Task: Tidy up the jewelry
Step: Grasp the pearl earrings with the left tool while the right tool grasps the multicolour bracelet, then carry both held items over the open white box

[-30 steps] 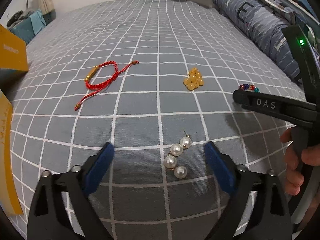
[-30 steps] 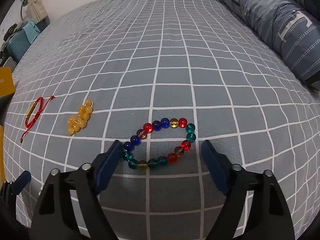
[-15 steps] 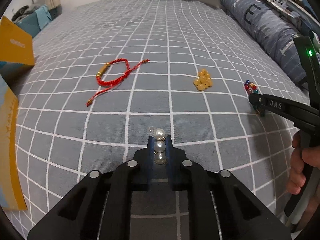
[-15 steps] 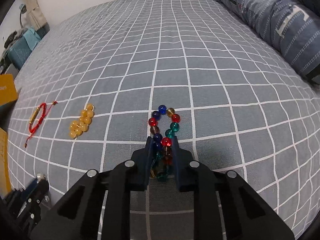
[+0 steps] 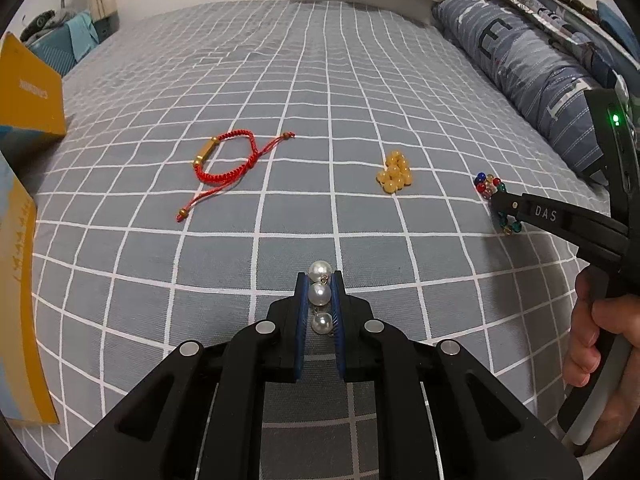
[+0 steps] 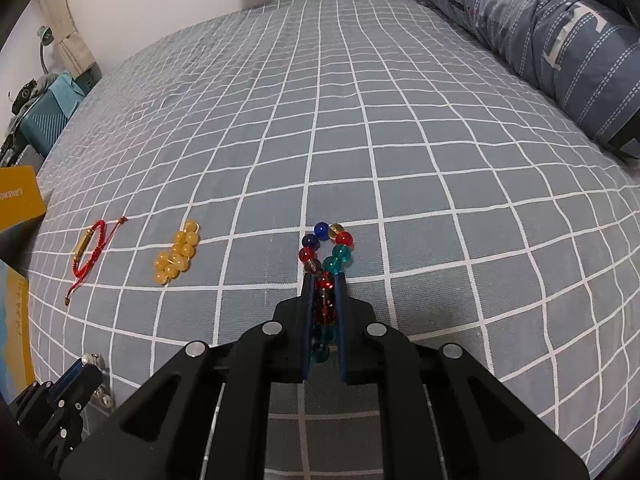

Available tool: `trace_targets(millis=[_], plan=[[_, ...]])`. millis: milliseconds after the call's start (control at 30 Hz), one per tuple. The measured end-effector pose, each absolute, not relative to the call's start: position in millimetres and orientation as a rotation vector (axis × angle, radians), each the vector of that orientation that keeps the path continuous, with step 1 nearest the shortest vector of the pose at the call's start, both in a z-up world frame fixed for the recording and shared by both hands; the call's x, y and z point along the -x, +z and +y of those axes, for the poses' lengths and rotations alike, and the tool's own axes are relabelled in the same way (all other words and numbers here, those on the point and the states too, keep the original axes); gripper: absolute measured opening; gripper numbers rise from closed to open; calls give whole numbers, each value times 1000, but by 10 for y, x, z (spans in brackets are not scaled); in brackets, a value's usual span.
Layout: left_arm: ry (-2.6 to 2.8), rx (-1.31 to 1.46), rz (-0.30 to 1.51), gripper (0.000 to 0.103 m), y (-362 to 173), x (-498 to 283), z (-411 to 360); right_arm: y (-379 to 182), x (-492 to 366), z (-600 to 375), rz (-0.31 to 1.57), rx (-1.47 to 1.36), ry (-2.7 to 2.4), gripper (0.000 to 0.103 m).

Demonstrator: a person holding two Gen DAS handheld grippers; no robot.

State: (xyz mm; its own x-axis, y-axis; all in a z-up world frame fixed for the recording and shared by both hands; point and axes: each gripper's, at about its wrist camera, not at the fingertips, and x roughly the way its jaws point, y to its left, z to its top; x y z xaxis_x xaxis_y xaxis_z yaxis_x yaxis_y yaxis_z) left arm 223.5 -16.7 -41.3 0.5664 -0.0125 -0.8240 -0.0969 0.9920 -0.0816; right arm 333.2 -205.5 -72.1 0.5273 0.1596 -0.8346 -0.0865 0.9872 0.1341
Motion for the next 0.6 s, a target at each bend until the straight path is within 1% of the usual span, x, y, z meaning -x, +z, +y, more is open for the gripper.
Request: trace_targets(millis=[600], plan=[[44,92,928,11,-203,-2116,-146,-502,-3137,-2057,957,-80,143,9]])
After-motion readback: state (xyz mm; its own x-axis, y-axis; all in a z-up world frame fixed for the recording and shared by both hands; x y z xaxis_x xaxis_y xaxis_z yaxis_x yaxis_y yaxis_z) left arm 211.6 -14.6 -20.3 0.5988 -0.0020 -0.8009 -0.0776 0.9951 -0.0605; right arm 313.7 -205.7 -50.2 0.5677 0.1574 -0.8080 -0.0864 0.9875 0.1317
